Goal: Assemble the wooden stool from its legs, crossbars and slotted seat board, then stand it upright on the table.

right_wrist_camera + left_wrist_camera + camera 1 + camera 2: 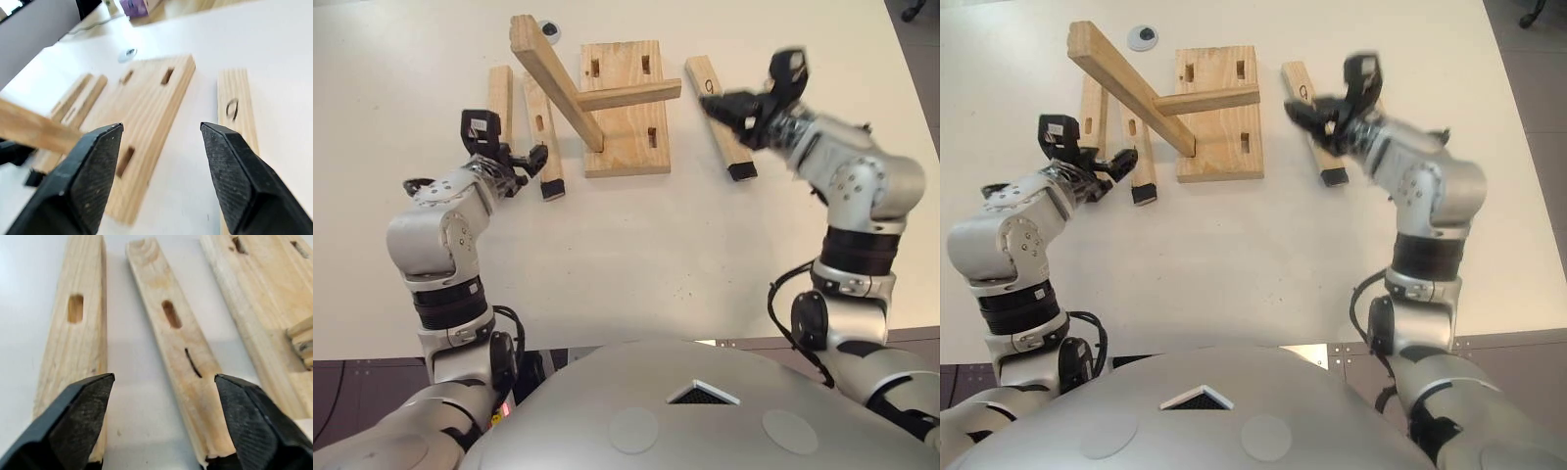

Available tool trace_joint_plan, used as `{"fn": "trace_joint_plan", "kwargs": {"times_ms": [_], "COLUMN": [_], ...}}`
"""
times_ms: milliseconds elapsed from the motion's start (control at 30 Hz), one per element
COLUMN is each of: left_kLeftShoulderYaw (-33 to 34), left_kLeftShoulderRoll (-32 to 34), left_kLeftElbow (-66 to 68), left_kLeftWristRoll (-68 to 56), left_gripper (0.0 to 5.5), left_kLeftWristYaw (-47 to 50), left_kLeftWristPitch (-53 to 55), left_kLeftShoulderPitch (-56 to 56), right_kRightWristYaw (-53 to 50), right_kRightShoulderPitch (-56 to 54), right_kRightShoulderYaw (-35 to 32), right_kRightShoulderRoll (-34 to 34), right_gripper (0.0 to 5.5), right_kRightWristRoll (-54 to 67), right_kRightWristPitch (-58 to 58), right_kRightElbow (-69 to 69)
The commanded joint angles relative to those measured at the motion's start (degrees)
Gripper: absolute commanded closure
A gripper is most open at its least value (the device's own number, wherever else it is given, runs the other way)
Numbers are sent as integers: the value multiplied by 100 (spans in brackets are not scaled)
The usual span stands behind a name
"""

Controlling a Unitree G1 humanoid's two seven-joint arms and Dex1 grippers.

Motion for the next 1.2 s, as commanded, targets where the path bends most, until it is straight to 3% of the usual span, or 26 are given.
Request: {"fn": "trace_joint_plan", "kwargs": {"times_ms": [33, 300, 633, 933, 1033, 1200], "left_kLeftShoulderYaw": [181, -418, -1123, -1117, -1029, -363], "left_kLeftShoulderRoll": [81, 489, 550, 842, 722, 537], "left_kLeftElbow": [261, 632, 865, 181, 500, 1015], "left_kLeftWristRoll": [-58, -50, 48, -61, -22, 36], "left_gripper": [173, 173, 173, 293, 345, 350], "left_kLeftWristYaw": [47, -200, -236, -266, -218, -31], "left_kLeftWristPitch": [-39, -90, -57, 487, 126, -1669], "left_kLeftShoulderPitch": [-246, -900, -587, -299, -198, -645], "right_kRightWristYaw": [-493, -880, -942, -1048, -980, -691], "right_kRightShoulderPitch": [-432, 124, 209, 214, 124, -310], "right_kRightShoulderYaw": [-511, -276, -160, 16, 107, 223], "right_kRightShoulderRoll": [225, 530, 384, 374, 332, 233], "right_gripper": [259, 259, 259, 259, 259, 259], "right_kRightWristRoll": [289, 113, 57, 24, -41, -18], "right_kRightWristPitch": [-108, -650, -979, -1087, -1202, -1330], "right_kRightElbow": [44, 171, 540, 521, 705, 941]}}
